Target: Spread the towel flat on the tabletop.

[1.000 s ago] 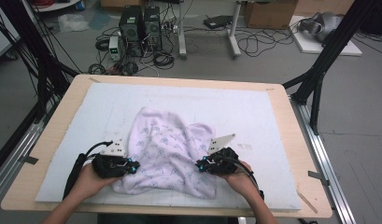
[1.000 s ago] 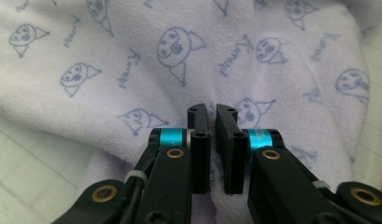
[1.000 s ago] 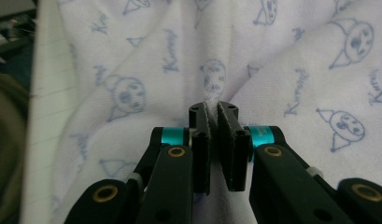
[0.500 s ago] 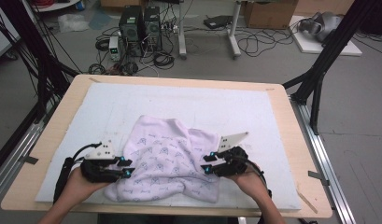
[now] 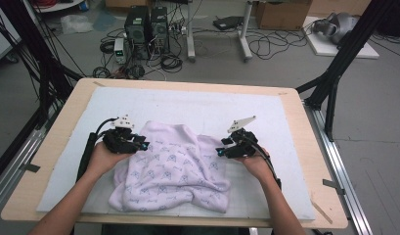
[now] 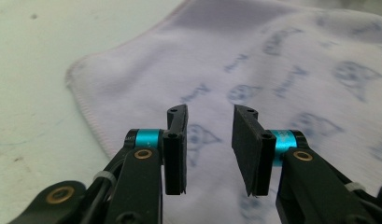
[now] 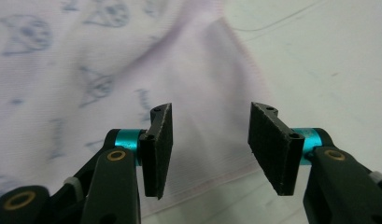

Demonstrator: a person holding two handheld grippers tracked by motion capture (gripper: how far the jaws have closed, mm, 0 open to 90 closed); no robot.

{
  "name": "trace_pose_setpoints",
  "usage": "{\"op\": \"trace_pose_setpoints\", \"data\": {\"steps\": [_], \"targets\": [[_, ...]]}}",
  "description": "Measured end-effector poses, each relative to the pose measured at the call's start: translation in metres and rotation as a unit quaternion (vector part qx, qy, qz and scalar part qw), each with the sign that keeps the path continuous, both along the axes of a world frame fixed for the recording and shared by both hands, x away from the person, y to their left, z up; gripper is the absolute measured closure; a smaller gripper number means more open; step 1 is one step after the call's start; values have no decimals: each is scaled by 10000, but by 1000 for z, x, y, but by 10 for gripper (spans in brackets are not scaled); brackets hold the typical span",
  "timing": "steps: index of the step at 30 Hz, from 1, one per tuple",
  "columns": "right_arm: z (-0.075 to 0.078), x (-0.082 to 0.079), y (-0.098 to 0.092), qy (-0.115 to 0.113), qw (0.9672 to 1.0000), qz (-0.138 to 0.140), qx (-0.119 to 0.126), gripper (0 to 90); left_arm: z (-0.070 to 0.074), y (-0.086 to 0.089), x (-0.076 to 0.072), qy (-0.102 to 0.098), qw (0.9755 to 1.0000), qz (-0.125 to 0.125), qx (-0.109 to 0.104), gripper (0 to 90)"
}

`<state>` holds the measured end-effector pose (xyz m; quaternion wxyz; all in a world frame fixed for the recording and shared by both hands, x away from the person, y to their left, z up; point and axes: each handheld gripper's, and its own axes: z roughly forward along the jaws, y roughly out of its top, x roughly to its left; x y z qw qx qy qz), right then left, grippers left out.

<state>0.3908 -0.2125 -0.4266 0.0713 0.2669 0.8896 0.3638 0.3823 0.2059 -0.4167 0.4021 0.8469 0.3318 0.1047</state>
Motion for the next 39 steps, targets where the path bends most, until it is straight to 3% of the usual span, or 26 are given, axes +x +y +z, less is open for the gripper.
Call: {"op": "trace_pose_setpoints", "data": {"steps": [3,5,8,10,11,15,20,23,26,28,30,32,33,34,35,36,37,39], "targets": [[-8,6,0,26,9999,-68,-118,514,-11,1,12,34,9991,350,226,590],[-11,6,1,-21,9998,-115,-164,587,-18,-2,17,81,9980,494,390,520],[-12,8,-1,-71,9998,-148,-111,744,-20,-7,16,-88,9970,518,561,642],[-12,9,-1,41,9999,-103,-36,858,-20,-10,14,-99,9976,398,562,830],[-12,10,0,47,9999,-88,-17,869,-20,-11,13,-106,9974,401,591,861],[-9,11,0,117,9999,17,-101,880,-15,-10,10,-74,9970,354,679,879],[3,13,-1,1,9999,74,-123,880,0,-5,7,-291,9977,440,422,882],[20,22,-1,-88,9999,65,-114,881,15,-3,13,-478,9967,576,304,883],[53,37,-4,-383,9992,-96,-87,882,41,-1,24,-774,9936,798,178,884],[78,51,-8,-519,9983,-248,-92,882,62,-1,32,-1055,9897,954,180,884],[104,65,-11,-765,9962,-407,40,882,84,0,42,-1342,9844,1138,51,884],[122,78,-12,-957,9931,-667,123,869,95,0,52,-1524,9794,1319,72,863],[127,84,-13,-972,9920,-789,173,839,95,1,58,-1438,9794,1415,53,769],[127,88,-14,-1001,9906,-904,233,747,93,3,61,-1284,9812,1440,58,678],[124,90,-15,-1026,9885,-1073,292,674,93,3,61,-1284,9812,1440,58,654],[118,93,-16,-851,9895,-1112,358,664,84,6,65,-961,9856,1387,133,613],[110,93,-16,-735,9906,-1084,387,637,78,7,64,-846,9875,1323,125,583],[94,87,-14,-665,9922,-1025,246,611,65,10,58,-760,9892,1253,54,577]]}}
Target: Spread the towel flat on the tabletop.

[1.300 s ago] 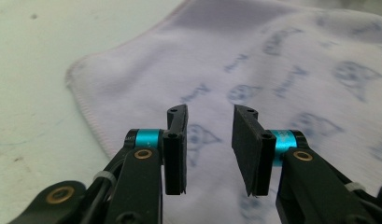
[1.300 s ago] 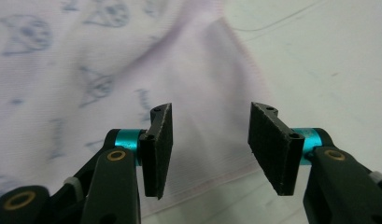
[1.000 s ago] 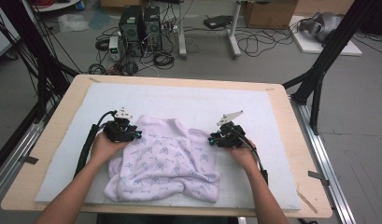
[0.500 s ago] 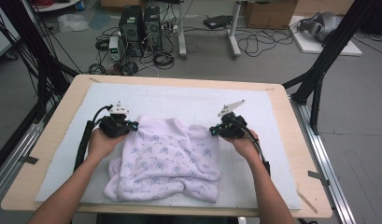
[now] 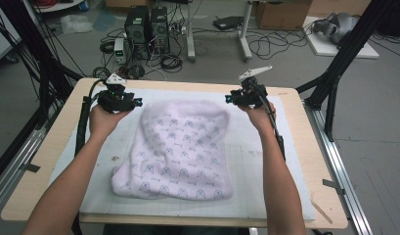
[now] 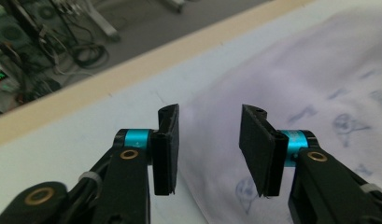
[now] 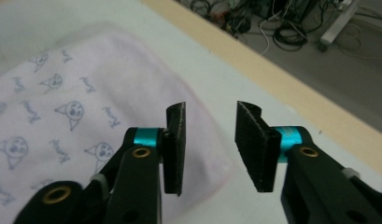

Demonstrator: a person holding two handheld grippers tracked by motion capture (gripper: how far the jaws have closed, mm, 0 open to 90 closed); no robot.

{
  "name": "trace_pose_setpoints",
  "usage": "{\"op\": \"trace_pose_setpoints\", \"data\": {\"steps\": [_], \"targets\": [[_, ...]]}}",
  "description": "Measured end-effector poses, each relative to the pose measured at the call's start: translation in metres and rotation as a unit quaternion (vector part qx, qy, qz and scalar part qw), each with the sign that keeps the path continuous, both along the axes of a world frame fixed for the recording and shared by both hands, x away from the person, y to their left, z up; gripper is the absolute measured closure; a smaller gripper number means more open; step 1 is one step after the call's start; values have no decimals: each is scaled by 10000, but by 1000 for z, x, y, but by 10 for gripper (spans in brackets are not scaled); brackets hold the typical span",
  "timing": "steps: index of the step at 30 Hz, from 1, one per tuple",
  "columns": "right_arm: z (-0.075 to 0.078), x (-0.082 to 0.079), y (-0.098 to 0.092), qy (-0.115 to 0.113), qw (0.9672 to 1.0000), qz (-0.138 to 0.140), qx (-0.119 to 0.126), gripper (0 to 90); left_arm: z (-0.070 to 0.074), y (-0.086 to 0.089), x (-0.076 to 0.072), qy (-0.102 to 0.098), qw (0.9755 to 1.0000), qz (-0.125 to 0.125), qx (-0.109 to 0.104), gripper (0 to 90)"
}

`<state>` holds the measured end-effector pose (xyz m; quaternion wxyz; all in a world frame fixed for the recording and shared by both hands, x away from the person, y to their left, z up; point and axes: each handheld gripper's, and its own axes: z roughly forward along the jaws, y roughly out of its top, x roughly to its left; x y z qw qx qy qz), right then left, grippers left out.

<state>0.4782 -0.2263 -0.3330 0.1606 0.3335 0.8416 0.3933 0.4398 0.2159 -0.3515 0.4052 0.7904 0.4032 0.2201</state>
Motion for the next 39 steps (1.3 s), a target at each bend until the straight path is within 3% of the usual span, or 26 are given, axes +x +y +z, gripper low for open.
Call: {"op": "trace_pose_setpoints", "data": {"steps": [2,4,6,9,12,13,16,17,18,19,21,22,24,26,28,31,32,33,34,39], "targets": [[-16,-9,2,47,9999,94,61,580,-13,2,-7,188,9997,-147,-31,559],[-29,-17,3,361,9991,181,141,534,-23,4,-16,255,9993,-265,33,544],[-40,-30,5,299,9990,272,178,538,-32,6,-26,343,9985,-419,-10,530],[-54,-48,7,462,9975,471,258,517,-41,7,-43,401,9974,-591,9,496],[-63,-72,10,425,9964,697,231,509,-50,10,-61,417,9963,-745,-40,491],[-66,-80,10,443,9956,768,316,508,-53,11,-68,464,9957,-801,-35,491],[-76,-106,14,422,9926,1111,260,493,-60,14,-86,528,9934,-1015,-7,494],[-79,-112,15,475,9910,1240,189,469,-62,14,-92,559,9926,-1074,4,496],[-80,-118,18,715,9889,1299,48,458,-65,14,-98,571,9919,-1134,20,504],[-82,-124,19,740,9876,1381,30,462,-68,15,-103,607,9910,-1188,77,515],[-86,-140,20,446,9869,1549,10,478,-74,14,-108,688,9896,-1249,198,533],[-88,-144,22,439,9868,1554,-82,476,-78,14,-109,713,9888,-1289,255,564],[-96,-148,23,532,9873,1482,-225,439,-83,10,-109,771,9866,-1394,346,624],[-103,-146,27,812,9853,1439,-441,454,-85,7,-109,770,9859,-1445,350,704],[-107,-149,28,500,9880,1406,-400,596,-85,4,-109,729,9848,-1518,433,837],[-108,-146,24,592,9868,1494,-190,854,-84,5,-107,795,9848,-1503,353,873],[-108,-146,24,592,9868,1494,-190,854,-84,5,-107,795,9848,-1503,353,876],[-110,-142,22,705,9841,1628,-44,866,-82,7,-108,700,9863,-1467,294,877],[-110,-140,20,769,9836,1631,31,871,-80,8,-108,655,9869,-1452,243,878],[-96,-137,13,511,9877,1475,-30,875,-65,18,-104,476,9910,-1245,-138,878]]}}
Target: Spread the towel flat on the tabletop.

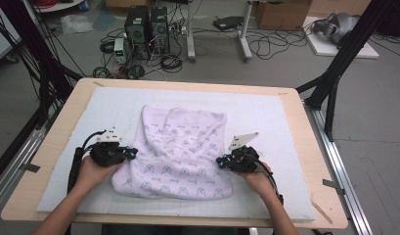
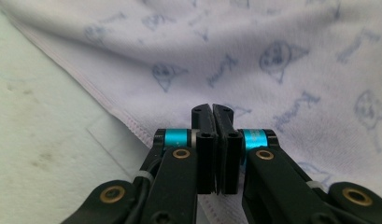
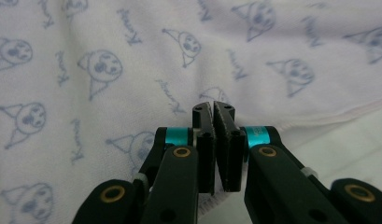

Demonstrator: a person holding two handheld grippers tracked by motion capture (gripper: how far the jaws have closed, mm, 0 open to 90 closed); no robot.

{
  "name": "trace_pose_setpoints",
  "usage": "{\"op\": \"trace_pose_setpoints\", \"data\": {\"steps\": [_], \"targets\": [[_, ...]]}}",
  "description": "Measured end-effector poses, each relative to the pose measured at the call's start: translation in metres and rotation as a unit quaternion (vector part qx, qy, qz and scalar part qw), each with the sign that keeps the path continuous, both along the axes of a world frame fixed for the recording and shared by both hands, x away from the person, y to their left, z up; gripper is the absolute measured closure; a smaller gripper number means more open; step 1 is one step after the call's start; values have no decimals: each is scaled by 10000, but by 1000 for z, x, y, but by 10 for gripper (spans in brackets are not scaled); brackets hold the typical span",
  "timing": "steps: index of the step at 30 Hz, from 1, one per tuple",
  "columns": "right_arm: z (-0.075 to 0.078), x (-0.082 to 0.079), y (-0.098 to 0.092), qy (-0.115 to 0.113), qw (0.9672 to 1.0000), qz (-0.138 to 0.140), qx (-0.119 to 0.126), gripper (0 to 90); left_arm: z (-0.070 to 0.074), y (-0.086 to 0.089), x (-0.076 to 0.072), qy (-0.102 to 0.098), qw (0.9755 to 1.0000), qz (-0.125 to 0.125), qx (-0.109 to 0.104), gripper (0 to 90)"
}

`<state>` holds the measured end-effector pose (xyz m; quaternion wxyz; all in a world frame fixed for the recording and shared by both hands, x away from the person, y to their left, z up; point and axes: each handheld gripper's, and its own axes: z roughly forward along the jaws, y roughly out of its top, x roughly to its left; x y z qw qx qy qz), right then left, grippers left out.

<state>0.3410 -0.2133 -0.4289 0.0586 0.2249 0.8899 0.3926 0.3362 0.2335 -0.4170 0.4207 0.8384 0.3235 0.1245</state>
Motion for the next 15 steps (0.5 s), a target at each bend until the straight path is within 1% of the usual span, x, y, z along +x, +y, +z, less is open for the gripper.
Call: {"op": "trace_pose_setpoints", "data": {"steps": [1,2,3,4,5,6,7,8,9,10,11,12,13,14,15], "targets": [[6,2,-2,-111,9999,-58,32,875,0,0,0,0,10000,0,0,879],[13,4,-5,-186,9997,-131,108,875,3,1,2,-41,9999,67,-72,879],[19,7,-7,-212,9995,-191,156,875,10,3,7,-99,9997,184,-152,879],[19,7,-7,-212,9995,-191,156,875,10,3,7,-99,9997,184,-152,880],[31,15,-10,-321,9989,-304,159,875,15,5,15,-140,9989,354,-272,881],[35,20,-11,-338,9988,-342,124,875,17,5,20,-120,9986,427,-298,881],[39,26,-11,-379,9984,-397,124,875,18,6,26,-142,9982,523,-258,881],[42,32,-12,-371,9982,-458,91,875,19,6,32,-167,9975,639,-248,881],[44,39,-12,-421,9977,-522,44,875,19,6,39,-125,9969,735,-260,881],[46,46,-12,-440,9973,-585,5,875,18,6,46,-121,9962,830,-227,881],[45,53,-11,-419,9970,-656,15,875,16,5,52,-102,9954,938,-156,880],[43,60,-11,-385,9966,-726,27,875,12,3,58,-77,9948,1006,-137,880],[40,66,-9,-361,9961,-802,-14,875,8,0,63,4,9949,1010,-26,880],[34,72,-7,-305,9957,-874,-88,874,4,-3,67,27,9948,1007,135,880],[27,77,-6,-145,9954,-946,-108,873,0,-6,69,69,9946,1009,220,878]]}}
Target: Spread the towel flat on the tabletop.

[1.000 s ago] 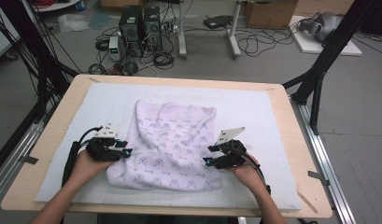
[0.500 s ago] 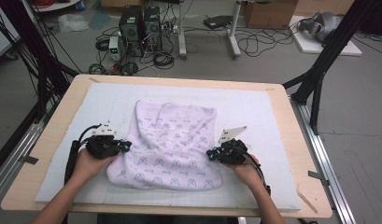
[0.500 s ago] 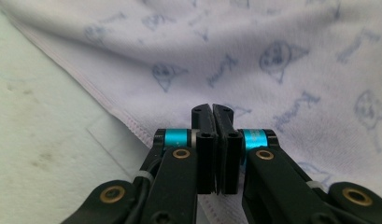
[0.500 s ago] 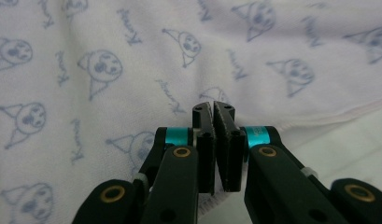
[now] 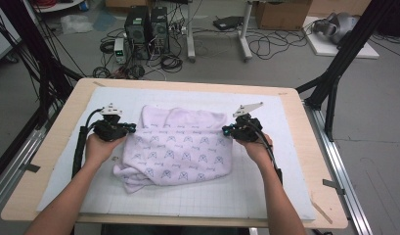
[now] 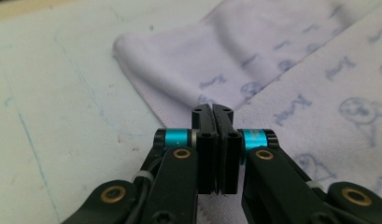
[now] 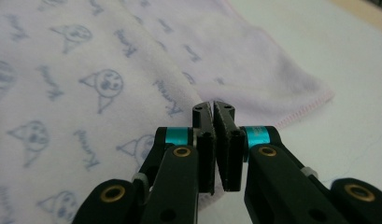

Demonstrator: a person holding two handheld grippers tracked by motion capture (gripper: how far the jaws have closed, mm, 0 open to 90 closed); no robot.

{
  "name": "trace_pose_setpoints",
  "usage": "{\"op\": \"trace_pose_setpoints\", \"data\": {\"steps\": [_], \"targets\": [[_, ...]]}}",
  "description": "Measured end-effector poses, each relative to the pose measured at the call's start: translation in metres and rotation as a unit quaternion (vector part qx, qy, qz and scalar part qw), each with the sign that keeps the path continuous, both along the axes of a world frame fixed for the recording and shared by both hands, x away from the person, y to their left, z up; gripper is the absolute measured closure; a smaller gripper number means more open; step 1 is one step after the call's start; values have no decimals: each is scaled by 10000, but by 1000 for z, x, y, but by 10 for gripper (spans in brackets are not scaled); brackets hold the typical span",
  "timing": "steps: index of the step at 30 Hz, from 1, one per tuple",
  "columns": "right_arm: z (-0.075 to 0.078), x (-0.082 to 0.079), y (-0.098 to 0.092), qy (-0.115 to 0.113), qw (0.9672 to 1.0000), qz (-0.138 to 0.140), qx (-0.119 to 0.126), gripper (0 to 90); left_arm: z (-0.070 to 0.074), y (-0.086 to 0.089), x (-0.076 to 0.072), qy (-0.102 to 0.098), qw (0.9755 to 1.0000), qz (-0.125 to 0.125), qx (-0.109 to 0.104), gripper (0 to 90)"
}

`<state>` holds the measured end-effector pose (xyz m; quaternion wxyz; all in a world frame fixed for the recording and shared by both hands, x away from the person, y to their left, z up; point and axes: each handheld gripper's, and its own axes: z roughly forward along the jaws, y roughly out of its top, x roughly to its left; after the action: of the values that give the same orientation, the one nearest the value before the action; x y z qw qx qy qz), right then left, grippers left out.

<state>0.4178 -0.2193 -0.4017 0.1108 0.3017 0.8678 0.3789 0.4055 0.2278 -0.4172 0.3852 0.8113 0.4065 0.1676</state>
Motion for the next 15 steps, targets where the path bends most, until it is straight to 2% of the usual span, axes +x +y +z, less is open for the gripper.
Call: {"op": "trace_pose_setpoints", "data": {"steps": [3,5,7,9,11,12,15], "targets": [[-19,5,4,215,9997,-60,-114,843,-6,-2,-1,138,9998,-127,70,820],[-24,2,3,221,9997,-48,-86,780,-4,2,-6,178,9996,-226,30,762],[-21,-2,-1,188,9998,-34,95,731,3,8,-14,42,9997,-224,-87,704],[-14,-9,-4,95,9999,-40,128,698,11,15,-22,-13,9992,-273,-279,661],[-3,-19,-7,-66,9996,31,279,658,15,18,-27,-40,9990,-316,-324,637],[1,-26,-8,-126,9993,68,354,653,21,22,-38,-86,9981,-443,-428,618],[8,-45,-8,-247,9986,227,413,590,27,23,-58,-141,9965,-693,-454,555]]}}
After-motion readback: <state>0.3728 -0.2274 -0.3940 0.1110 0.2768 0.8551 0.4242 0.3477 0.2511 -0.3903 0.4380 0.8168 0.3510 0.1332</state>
